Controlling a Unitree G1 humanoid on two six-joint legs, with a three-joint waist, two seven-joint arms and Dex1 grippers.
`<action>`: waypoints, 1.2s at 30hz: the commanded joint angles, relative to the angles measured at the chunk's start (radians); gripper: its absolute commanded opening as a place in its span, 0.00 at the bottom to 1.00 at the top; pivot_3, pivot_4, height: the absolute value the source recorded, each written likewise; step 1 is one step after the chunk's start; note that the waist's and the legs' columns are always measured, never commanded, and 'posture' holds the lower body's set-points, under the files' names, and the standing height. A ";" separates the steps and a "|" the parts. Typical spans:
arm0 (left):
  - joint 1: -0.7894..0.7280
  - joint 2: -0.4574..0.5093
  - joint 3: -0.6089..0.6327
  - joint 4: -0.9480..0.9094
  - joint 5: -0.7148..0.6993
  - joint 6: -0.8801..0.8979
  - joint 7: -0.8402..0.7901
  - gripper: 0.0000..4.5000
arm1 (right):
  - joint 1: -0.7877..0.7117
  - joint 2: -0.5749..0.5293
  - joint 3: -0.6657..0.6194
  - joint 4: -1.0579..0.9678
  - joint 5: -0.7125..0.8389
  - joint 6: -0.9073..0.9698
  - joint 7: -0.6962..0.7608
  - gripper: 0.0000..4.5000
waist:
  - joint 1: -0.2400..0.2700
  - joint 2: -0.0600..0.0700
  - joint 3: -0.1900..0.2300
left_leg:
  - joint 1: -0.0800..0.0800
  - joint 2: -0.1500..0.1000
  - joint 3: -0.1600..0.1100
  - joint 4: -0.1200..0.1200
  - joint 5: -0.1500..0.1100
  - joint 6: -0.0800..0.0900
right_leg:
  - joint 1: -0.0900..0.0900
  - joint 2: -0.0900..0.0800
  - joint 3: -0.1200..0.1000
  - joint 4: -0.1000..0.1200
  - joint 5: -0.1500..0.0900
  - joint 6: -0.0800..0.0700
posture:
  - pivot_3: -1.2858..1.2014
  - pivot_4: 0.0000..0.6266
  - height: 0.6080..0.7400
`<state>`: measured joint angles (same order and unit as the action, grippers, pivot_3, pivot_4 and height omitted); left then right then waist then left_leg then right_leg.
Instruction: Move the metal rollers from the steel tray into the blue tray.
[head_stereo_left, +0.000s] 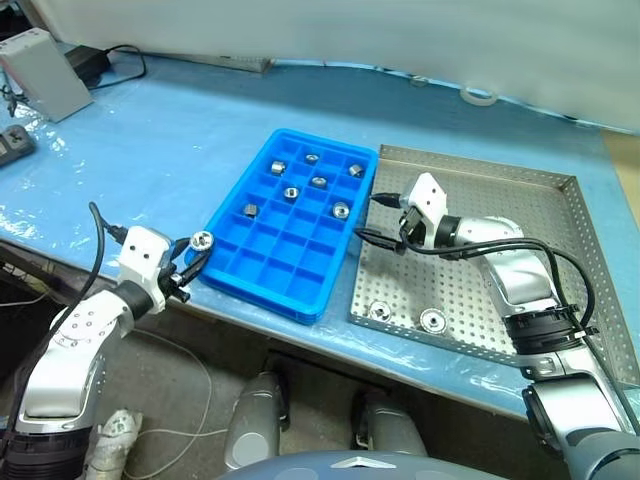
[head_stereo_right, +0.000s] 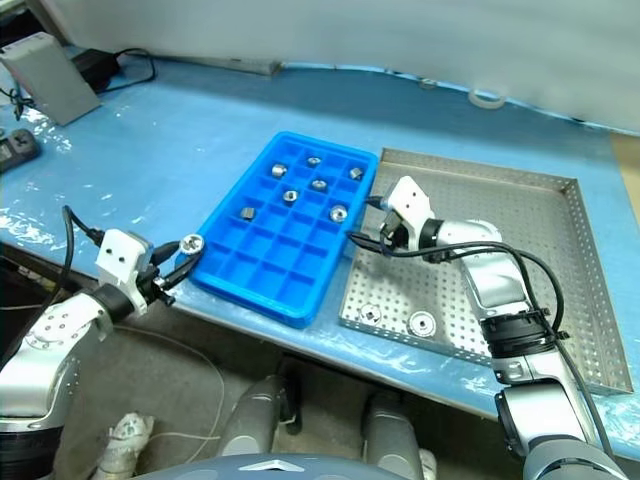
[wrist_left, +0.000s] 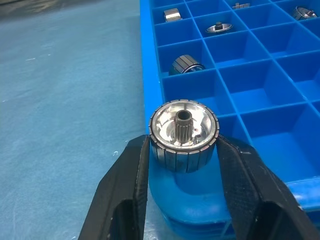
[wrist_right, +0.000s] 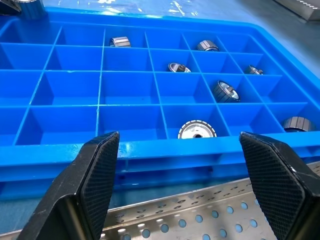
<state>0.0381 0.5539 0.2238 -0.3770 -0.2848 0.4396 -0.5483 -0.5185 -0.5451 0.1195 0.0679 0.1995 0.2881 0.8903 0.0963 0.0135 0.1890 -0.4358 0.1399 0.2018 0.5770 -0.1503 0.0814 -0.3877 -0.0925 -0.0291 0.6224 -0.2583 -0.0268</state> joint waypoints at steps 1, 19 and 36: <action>-0.017 0.001 -0.013 -0.038 -0.005 0.016 0.010 0.37 | 0.003 0.000 -0.018 -0.034 0.002 -0.022 -0.005 0.90 | 0.000 0.000 0.000 | 0.000 0.000 0.000 0.000 0.000 0.000 | 0.000 0.000 0.000 0.000 0.000 0.000 | 0.56 0.24 1.00; -0.136 -0.007 -0.038 -0.004 -0.026 0.044 0.015 0.89 | 0.002 -0.004 -0.027 -0.027 -0.006 -0.029 -0.008 0.90 | 0.001 0.000 0.000 | 0.000 0.000 0.000 0.000 0.000 0.000 | 0.000 0.000 0.000 0.001 0.000 0.000 | 0.55 0.24 1.00; -0.498 -0.059 -0.309 0.108 -0.083 0.104 -0.195 0.89 | 0.126 -0.195 -0.215 -0.146 0.091 0.098 0.049 0.90 | -0.006 0.000 0.000 | -0.001 0.000 0.000 0.002 0.001 0.001 | 0.000 0.000 0.000 0.001 0.000 0.000 | 0.47 0.24 1.00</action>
<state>-0.4234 0.4841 -0.0571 -0.2788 -0.3566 0.5725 -0.6803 -0.4120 -0.7208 -0.0453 -0.0154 0.2596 0.3685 0.9412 0.0906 0.0135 0.1887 -0.4365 0.1400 0.2019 0.5787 -0.1491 0.0828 -0.3875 -0.0924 -0.0295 0.6236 -0.2582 -0.0270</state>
